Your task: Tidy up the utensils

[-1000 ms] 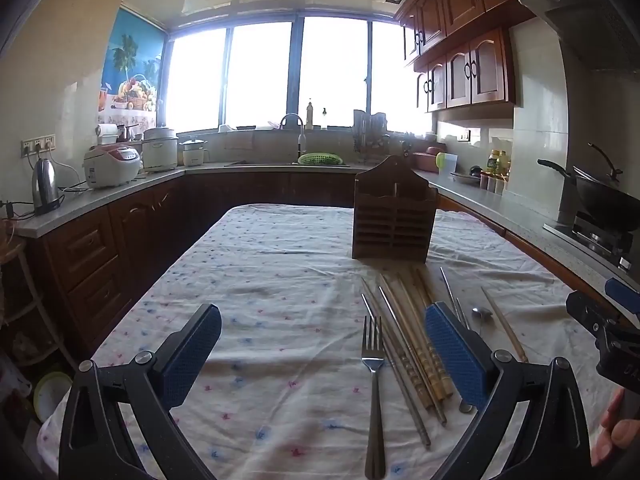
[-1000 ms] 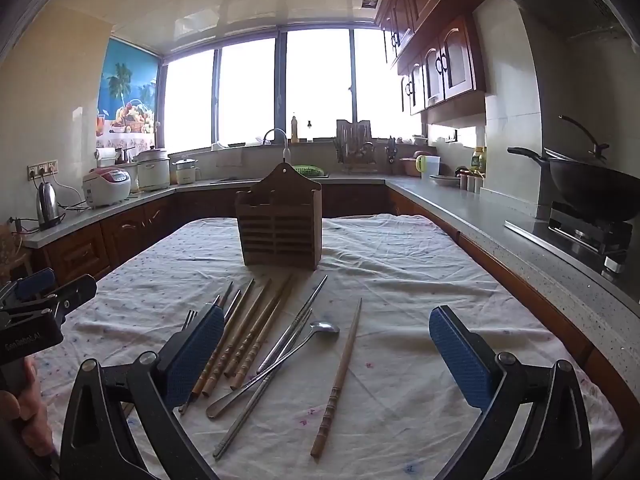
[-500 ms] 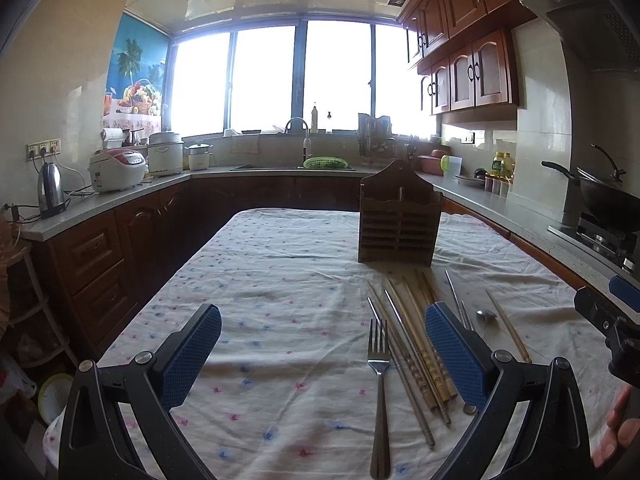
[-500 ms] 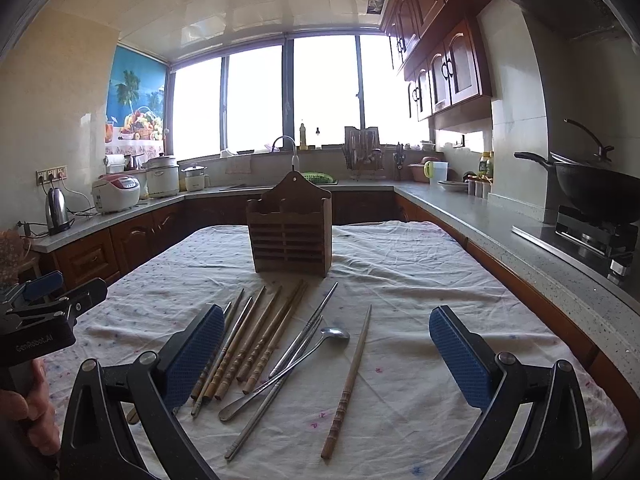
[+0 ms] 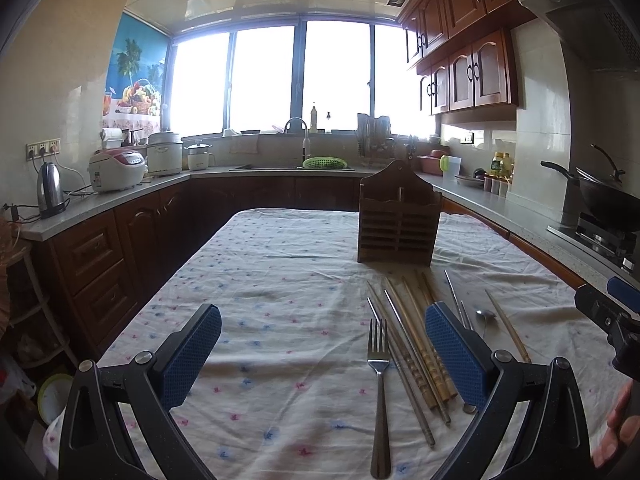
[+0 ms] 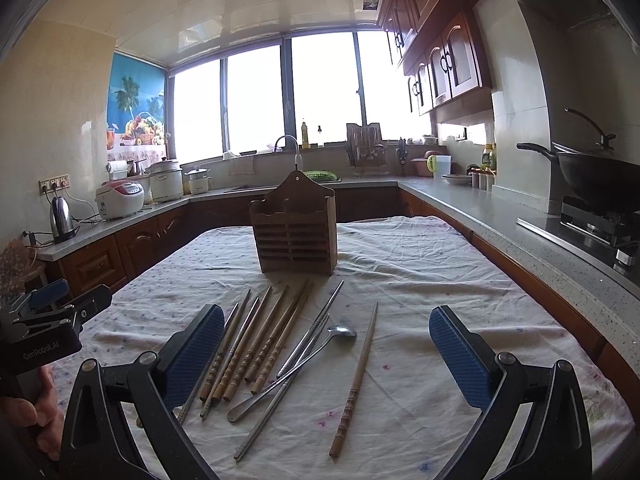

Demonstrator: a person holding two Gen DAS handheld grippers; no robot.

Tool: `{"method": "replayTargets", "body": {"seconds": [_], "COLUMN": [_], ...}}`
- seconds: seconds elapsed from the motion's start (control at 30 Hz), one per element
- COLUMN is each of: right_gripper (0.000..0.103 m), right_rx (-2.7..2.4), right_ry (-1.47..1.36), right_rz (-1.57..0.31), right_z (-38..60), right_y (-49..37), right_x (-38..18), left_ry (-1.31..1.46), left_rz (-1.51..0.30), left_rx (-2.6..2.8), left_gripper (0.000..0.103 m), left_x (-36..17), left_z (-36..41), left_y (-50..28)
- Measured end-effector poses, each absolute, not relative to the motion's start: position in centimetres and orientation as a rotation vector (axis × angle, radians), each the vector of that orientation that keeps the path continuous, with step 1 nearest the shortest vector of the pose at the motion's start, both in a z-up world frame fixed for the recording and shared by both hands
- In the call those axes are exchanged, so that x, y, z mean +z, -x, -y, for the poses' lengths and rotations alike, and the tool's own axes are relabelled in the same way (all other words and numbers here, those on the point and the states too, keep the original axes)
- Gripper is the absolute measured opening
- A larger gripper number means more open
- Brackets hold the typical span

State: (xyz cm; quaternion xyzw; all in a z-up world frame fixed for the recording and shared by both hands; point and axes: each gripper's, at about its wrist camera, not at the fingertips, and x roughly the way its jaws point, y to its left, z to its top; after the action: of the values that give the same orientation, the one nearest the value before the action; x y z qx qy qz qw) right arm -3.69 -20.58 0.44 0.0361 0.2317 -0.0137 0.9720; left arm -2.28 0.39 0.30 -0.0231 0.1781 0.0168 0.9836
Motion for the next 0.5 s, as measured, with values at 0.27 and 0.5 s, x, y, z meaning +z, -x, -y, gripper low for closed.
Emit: {"method": "replayTargets", "body": {"seconds": [0.27, 0.5], "right_gripper": [0.103, 0.103], "right_rx": [-0.023, -0.021], "right_ry": [-0.077, -0.084], "right_rz": [-0.47, -0.472], "right_z": [20.6, 20.6], "right_y": [3.6, 3.63], "right_x": [0.43, 0.43], "left_ry": [0.046, 0.046], "left_rz": [-0.36, -0.361], "left_rx": [0.031, 0.031], "left_gripper": [0.102, 0.102], "left_x": [0.2, -0.04], "left_z": [-0.66, -0.25], "left_y": [1.98, 2.13]}}
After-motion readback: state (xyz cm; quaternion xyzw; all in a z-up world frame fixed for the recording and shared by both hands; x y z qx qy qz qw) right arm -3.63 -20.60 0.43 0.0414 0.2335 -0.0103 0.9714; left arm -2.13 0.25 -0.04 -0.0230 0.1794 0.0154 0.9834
